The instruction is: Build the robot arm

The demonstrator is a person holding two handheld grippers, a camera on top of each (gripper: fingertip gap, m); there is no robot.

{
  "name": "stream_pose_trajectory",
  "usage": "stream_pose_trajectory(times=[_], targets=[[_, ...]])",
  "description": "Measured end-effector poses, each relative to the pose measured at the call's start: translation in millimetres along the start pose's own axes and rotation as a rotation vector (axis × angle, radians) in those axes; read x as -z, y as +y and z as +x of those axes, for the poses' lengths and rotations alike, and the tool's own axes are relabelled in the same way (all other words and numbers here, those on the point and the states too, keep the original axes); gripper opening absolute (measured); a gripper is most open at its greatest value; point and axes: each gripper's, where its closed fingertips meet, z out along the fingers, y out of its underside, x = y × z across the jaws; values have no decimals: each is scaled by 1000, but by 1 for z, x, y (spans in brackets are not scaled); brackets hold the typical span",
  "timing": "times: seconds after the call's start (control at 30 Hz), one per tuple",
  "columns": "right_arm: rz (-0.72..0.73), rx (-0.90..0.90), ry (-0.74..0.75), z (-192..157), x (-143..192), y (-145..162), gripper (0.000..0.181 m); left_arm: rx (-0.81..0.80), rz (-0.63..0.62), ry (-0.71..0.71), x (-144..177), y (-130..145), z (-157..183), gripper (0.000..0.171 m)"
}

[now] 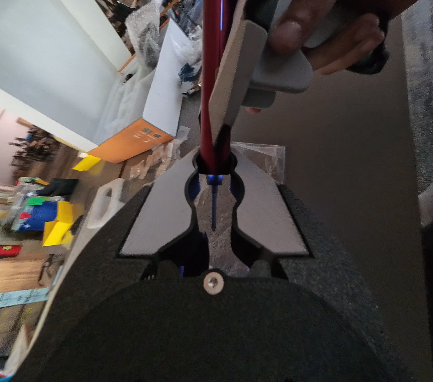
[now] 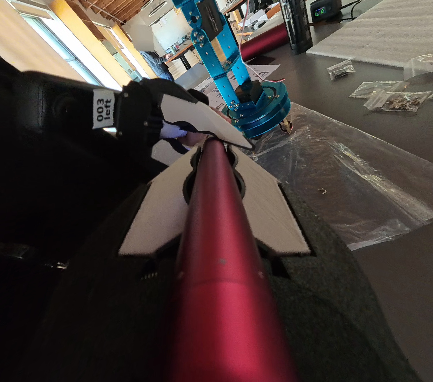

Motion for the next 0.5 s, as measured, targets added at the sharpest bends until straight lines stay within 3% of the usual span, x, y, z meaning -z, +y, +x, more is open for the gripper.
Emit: stream_pose_trajectory(times=[0.1,0.37,0.43,0.5], targets=[[-10,22,24,3,-1,-1,24,-45,-25,-20,-1,2,-4,18],[40,42,6,-3,2,-5,23,214,84,144,1,-8,3,19],[36,-45,22,2,2,-8,23,183,60,83,-3,-5,-2,19],[62,-85,54,7,2,-15,24,-1,21,-137,-4,-3,-19,21]])
